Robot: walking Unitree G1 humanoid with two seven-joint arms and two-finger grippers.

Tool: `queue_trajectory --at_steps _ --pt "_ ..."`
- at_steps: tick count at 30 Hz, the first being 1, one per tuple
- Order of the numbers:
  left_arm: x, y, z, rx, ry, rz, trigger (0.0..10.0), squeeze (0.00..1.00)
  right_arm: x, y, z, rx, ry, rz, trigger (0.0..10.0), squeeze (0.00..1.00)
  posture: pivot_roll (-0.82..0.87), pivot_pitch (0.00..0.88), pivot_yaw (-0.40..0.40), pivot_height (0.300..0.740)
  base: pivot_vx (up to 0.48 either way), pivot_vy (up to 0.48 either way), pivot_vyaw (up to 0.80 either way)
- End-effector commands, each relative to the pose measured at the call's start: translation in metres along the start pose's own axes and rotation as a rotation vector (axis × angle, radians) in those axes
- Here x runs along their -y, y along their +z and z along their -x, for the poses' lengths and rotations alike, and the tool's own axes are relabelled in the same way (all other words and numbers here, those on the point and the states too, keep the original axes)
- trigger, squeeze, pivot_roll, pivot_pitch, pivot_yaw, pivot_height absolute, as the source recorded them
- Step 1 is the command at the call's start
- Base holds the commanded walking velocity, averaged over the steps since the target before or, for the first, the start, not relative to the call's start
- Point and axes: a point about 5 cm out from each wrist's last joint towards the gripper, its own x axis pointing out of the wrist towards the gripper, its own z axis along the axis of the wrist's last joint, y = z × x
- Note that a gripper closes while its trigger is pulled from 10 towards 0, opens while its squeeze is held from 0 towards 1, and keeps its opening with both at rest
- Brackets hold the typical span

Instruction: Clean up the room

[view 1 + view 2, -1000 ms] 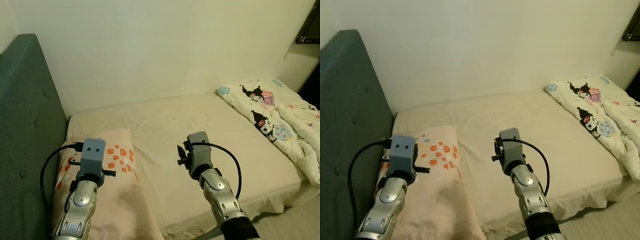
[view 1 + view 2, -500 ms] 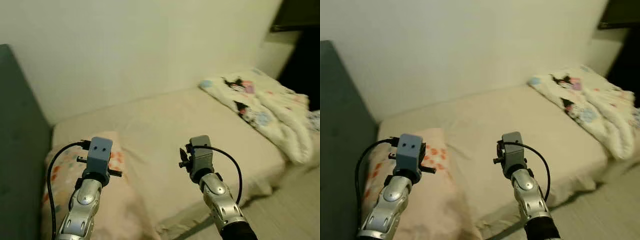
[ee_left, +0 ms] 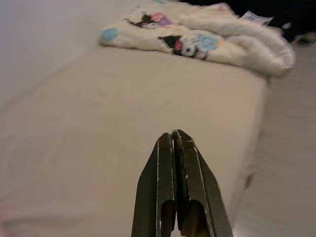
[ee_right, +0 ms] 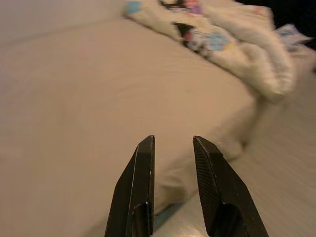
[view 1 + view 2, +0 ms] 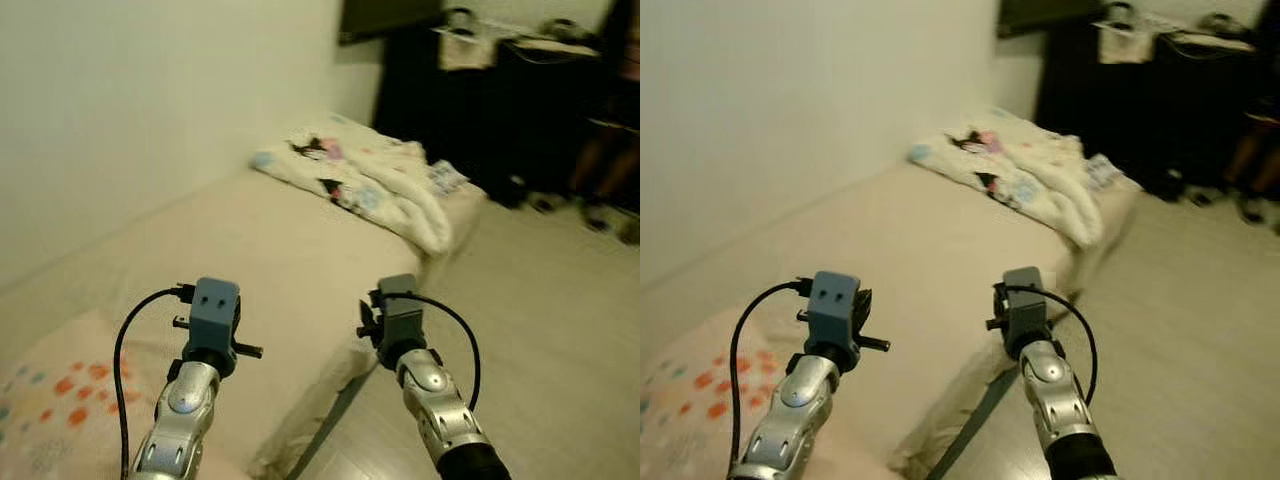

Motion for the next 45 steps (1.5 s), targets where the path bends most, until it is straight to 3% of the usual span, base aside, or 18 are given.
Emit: queue_trajectory --at_steps 1,5,9,11,14,21,22,36,39,45 --pt "-0.001 -0.002 0.002 -0.023 0.015 0.05 10.0 0.0 -0.001 -0.001 0.0 -0.007 0.0 -0.002 10.0 0.0 -0.01 0.045 -0.003 0.74 0.0 0.0 -0.8" --pt "-0.004 -0.003 0.002 -0.05 0.045 0.028 10.0 0.0 -0.001 -0.002 0.0 -0.007 0.0 -0.002 10.0 0.0 -0.01 0.045 -0.003 0.74 0.0 0.0 -0.8" --pt "-0.008 0.0 0.0 -0.009 0.055 -0.081 10.0 0.0 0.0 -0.003 0.0 -0.008 -0.005 -0.003 10.0 0.0 -0.01 0.045 0.002 0.74 0.0 0.0 -0.8" --pt "-0.003 -0.002 0.0 -0.023 -0.019 -0.061 10.0 0.0 0.0 -0.003 0.001 -0.009 -0.007 -0.002 10.0 0.0 -0.01 0.046 0.003 0.74 0.0 0.0 -0.8" --pt "0.0 -0.005 0.001 -0.044 -0.043 -0.07 10.0 0.0 -0.001 -0.004 0.001 -0.011 -0.007 0.002 10.0 0.0 -0.01 0.046 0.003 0.74 0.0 0.0 -0.8" --pt "0.0 -0.004 0.002 -0.028 -0.026 -0.088 10.0 0.0 -0.001 -0.004 0.001 -0.008 -0.006 0.013 10.0 0.0 -0.01 0.045 0.004 0.74 0.0 0.0 -0.8" --pt "-0.003 -0.003 0.0 -0.014 0.016 -0.119 10.0 0.0 -0.001 -0.003 0.001 -0.006 -0.009 0.018 10.0 0.0 -0.01 0.041 0.013 0.74 0.0 0.0 -0.8" --pt "-0.01 -0.001 -0.004 -0.004 -0.002 -0.059 10.0 0.0 -0.004 -0.006 0.001 -0.01 -0.027 -0.003 10.0 0.0 -0.01 0.043 0.029 0.74 0.0 0.0 -0.76" --pt "-0.009 0.003 -0.004 0.007 -0.014 -0.011 10.0 0.0 -0.005 -0.007 0.001 -0.016 -0.027 0.003 10.0 0.0 -0.01 0.043 0.029 0.74 0.095 0.0 0.0" --pt "-0.007 0.006 -0.006 0.02 -0.019 0.0 10.0 0.0 -0.005 -0.007 0.002 -0.011 -0.031 0.0 10.0 0.0 -0.01 0.045 0.033 0.74 0.357 0.0 0.0"
